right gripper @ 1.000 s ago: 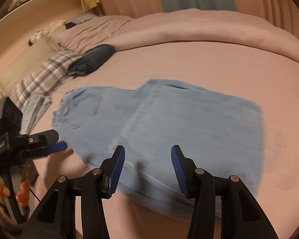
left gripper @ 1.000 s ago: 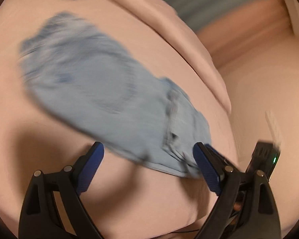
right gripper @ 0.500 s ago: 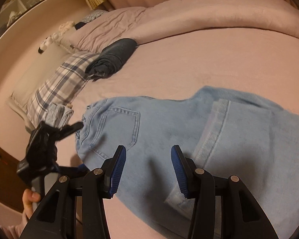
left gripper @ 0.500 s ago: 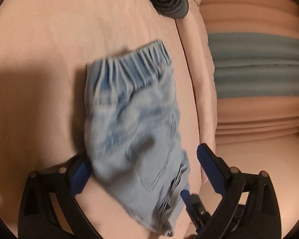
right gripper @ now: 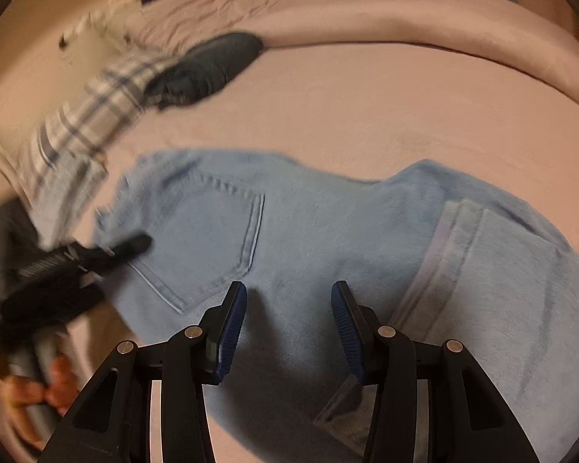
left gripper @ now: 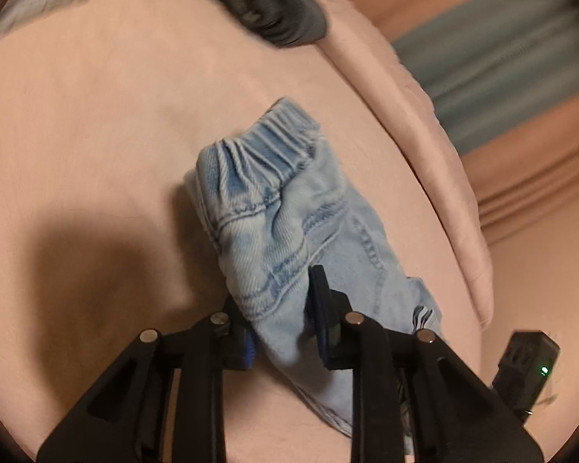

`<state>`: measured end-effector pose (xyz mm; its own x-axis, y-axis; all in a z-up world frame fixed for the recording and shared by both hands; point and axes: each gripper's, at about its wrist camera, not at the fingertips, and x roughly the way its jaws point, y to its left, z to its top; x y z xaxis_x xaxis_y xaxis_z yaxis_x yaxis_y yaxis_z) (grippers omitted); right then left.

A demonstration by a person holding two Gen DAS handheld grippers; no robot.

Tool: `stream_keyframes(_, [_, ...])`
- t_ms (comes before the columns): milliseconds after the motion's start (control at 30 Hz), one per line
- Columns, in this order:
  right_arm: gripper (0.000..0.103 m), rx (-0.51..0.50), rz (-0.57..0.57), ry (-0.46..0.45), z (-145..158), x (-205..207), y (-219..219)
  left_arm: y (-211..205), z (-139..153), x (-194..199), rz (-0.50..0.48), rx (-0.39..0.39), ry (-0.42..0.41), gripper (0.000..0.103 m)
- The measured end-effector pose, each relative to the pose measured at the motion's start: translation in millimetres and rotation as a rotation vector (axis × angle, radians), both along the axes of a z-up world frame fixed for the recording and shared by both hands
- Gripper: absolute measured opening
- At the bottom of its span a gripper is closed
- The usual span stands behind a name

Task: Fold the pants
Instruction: 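Grasp the elastic waistband edge with the left tool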

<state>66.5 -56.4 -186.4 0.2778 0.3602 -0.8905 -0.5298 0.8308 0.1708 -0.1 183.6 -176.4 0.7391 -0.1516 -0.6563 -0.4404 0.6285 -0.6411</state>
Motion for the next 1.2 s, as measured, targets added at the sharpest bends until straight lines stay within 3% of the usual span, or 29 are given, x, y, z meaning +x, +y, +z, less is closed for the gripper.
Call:
stream_keyframes(167, [0.049, -0.092, 0.032, -0.019, -10.6, -2.7, 12.9, -7.1, 4.6, 1.6, -0.024, 0.073, -0.002, 0.023])
stream_keyframes(333, [0.049, -0.101, 0.033, -0.009, -3.1, -0.9, 14.6, -2.6, -2.8, -4.0, -0.028, 0.057, 0.002, 0.023])
stream_keyframes(467, [0.049, -0.071, 0.011, -0.062, 8.0, 3.7, 18.7, -0.2, -2.6, -7.7, -0.033, 0.061, 0.009, 0.023])
stream_keyframes(667, [0.049, -0.105, -0.029, -0.01, -15.9, 26.2, 29.1, -0.8, -0.9, -6.9, -0.042, 0.078, 0.014, 0.023])
stream_keyframes(867, [0.049, -0.126, -0.008, -0.023, -13.3, 24.5, 33.1, 0.2, -1.5, -5.9, -0.047, 0.082, 0.016, 0.023])
stream_keyframes(1067, [0.049, -0.119, 0.008, -0.067, 5.7, 5.6, 27.7, -3.1, -2.0, -2.7, -0.057, 0.096, 0.018, 0.023])
stream_keyframes(1133, [0.049, -0.114, 0.028, -0.04, 1.8, -3.4, 26.6, -2.9, -1.1, -3.0, -0.06, 0.098, 0.019, 0.023])
stream_keyframes(1200, [0.049, -0.174, 0.074, -0.044, -12.5, -12.7, 32.9, -4.4, -1.7, -1.2, -0.066, 0.099, 0.023, 0.023])
